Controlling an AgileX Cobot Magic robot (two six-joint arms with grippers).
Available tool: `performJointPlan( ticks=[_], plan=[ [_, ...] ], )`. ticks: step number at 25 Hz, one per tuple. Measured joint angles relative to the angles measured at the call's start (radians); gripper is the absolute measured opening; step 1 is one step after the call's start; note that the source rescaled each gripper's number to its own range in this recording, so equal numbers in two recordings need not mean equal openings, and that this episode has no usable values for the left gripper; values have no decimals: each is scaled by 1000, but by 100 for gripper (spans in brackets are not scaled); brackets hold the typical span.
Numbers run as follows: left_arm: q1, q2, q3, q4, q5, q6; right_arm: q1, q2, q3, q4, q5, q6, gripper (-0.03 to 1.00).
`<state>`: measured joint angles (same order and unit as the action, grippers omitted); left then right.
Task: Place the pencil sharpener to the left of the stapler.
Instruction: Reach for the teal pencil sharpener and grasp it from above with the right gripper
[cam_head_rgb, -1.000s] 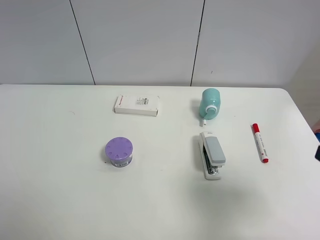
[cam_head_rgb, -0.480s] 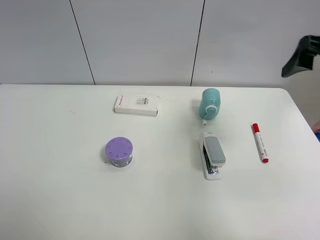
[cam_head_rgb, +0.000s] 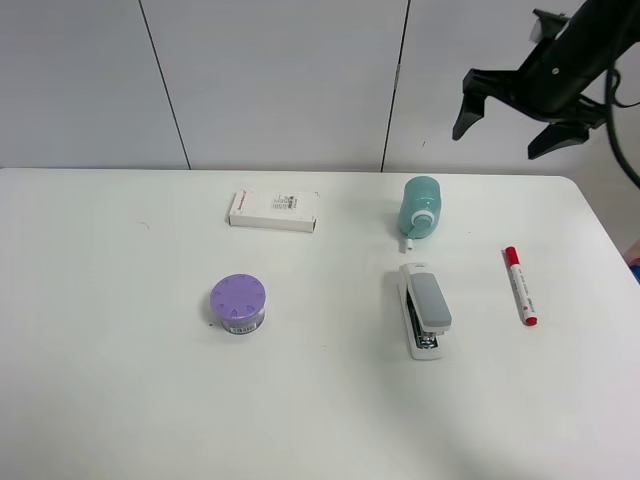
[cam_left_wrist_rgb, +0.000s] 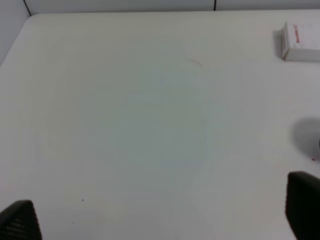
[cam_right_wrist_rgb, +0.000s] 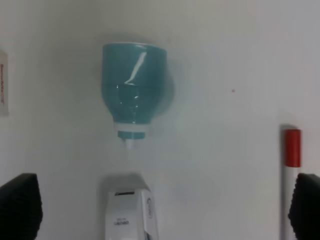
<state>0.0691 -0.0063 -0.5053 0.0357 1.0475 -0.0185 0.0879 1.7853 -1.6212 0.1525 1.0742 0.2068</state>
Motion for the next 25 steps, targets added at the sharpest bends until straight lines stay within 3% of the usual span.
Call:
performJointPlan(
  ticks=[8,16,25],
  plan=[
    [0,0,0,0,0,0,18,201,-52,22,11,0,100],
    [0,0,0,0,0,0,45,234,-53,22,-85,0,100],
    [0,0,0,0,0,0,52,295,-63,22,-121,6,100]
  ],
)
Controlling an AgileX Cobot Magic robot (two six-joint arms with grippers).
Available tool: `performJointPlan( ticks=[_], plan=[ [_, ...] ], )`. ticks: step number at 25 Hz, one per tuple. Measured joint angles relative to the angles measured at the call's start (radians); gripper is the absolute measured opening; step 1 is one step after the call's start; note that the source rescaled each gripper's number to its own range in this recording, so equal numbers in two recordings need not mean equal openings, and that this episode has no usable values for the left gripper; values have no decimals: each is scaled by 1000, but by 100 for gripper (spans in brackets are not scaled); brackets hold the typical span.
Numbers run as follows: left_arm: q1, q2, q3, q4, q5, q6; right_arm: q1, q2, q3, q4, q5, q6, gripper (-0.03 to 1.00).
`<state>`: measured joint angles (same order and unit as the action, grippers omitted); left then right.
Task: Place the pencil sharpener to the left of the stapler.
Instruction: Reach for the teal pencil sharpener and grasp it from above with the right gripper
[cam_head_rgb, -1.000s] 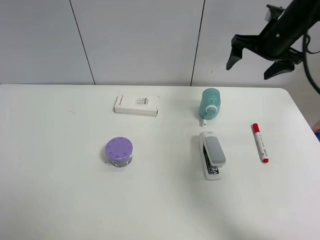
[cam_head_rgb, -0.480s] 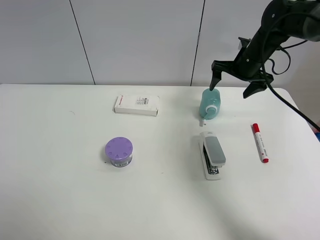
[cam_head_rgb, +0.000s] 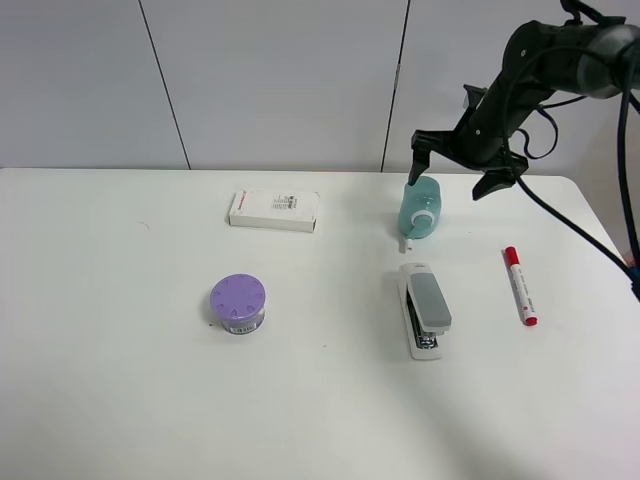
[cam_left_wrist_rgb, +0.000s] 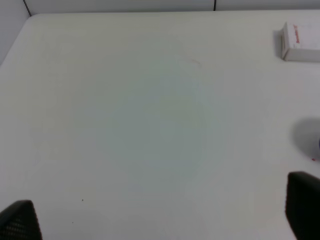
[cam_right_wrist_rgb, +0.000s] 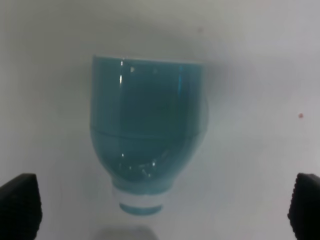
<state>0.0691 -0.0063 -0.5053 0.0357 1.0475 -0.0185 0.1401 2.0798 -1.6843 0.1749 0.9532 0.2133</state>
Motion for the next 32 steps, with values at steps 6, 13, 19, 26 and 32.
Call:
performJointPlan(
  ticks=[6,13,19,26,32],
  plan=[
    [0,0,0,0,0,0,12,39,0,16,-77,1,100],
    [0,0,0,0,0,0,20,93,0,23,-105,1,100],
    [0,0,0,0,0,0,20,129,0,29,-157,1,100],
    [0,0,0,0,0,0,20,168,0,45,-172,1,100],
    [0,0,0,0,0,0,20,174,0,46,-179,1,91]
  ],
)
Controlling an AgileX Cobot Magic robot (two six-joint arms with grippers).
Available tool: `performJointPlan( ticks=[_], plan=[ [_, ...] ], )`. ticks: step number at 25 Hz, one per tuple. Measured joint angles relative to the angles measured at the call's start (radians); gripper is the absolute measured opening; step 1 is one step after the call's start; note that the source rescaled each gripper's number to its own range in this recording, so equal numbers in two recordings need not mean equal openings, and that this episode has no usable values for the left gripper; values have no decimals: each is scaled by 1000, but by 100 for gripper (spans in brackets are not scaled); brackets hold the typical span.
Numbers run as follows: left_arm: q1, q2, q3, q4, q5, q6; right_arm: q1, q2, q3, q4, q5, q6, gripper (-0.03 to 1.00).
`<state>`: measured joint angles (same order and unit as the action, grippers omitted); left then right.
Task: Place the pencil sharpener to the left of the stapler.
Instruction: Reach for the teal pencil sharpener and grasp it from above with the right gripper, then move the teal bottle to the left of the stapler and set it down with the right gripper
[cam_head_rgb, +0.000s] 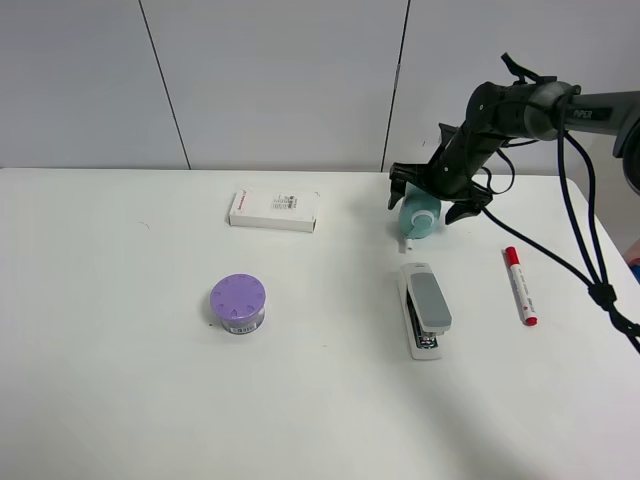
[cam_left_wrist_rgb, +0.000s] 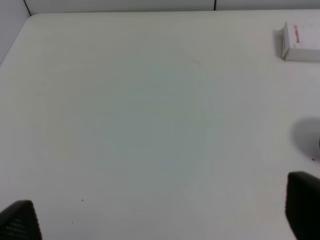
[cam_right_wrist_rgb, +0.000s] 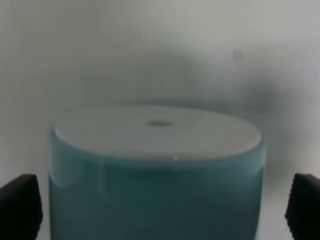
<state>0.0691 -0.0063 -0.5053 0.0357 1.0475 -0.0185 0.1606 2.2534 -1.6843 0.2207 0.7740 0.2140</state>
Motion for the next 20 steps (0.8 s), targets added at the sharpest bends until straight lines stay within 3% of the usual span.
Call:
performJointPlan(
  ticks=[2,4,5,6,14,20],
  plan=[
    [0,0,0,0,0,0,0,0,0,1,-1,0,73],
    [0,0,0,0,0,0,0,0,0,4,-1,0,37],
    [0,0,0,0,0,0,0,0,0,5,-1,0,8],
    [0,0,0,0,0,0,0,0,0,6,0,0,4],
    [0,0,0,0,0,0,0,1,-6,11,9,-3,4],
    [0,0,0,0,0,0,0,8,-96,15,129,-3,1]
  ],
)
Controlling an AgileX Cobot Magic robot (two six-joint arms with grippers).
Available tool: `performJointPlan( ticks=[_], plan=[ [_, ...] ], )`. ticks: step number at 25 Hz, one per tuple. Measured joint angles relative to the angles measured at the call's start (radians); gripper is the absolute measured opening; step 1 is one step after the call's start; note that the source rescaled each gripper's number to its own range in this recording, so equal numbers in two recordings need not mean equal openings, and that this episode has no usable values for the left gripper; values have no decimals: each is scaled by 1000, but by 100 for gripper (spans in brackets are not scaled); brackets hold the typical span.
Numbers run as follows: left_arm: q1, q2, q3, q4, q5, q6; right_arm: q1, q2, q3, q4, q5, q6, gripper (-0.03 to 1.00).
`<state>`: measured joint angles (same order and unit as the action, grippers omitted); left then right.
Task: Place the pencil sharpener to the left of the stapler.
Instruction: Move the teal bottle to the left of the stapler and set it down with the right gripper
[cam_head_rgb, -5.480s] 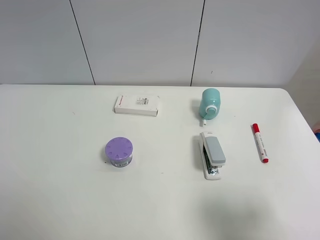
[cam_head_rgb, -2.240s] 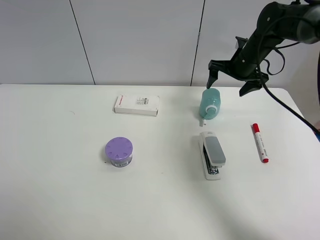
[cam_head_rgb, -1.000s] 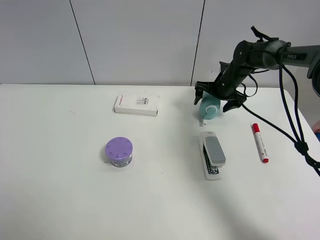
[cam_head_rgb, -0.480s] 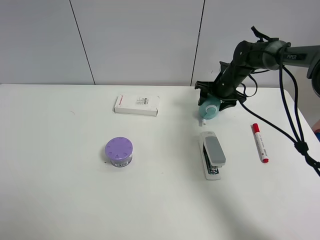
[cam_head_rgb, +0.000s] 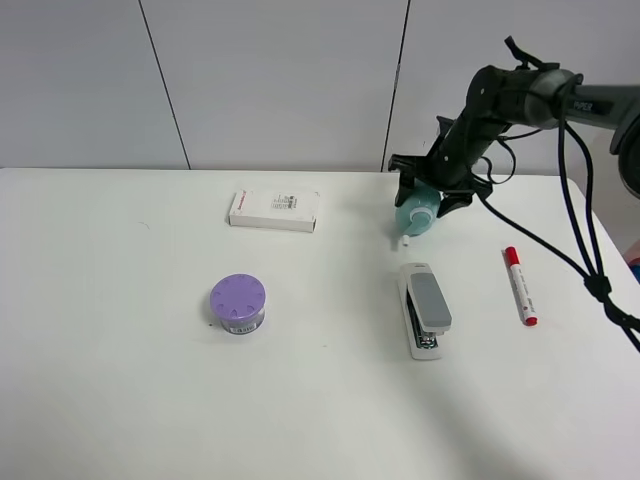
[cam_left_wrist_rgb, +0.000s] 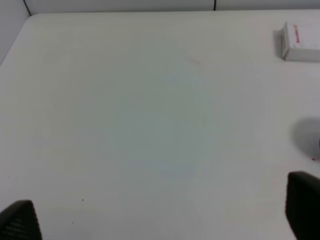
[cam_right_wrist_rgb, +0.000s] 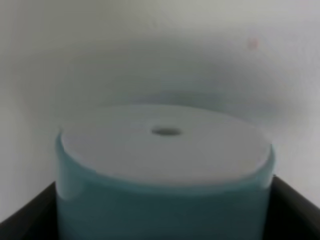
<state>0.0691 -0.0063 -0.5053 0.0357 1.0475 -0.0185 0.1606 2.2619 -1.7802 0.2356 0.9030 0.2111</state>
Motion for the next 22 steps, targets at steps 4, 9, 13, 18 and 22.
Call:
performJointPlan(
  ticks=[4,9,13,18,22],
  plan=[
    [0,0,0,0,0,0,8,0,-78,-10,87,0,1],
    [0,0,0,0,0,0,24,0,-126,-22,173,0,0],
    [0,0,0,0,0,0,51,0,-134,-3,228,-23,0],
    [0,0,0,0,0,0,115,0,-134,44,256,-40,0],
    [0,0,0,0,0,0,169,0,-135,54,279,-46,0]
  ],
)
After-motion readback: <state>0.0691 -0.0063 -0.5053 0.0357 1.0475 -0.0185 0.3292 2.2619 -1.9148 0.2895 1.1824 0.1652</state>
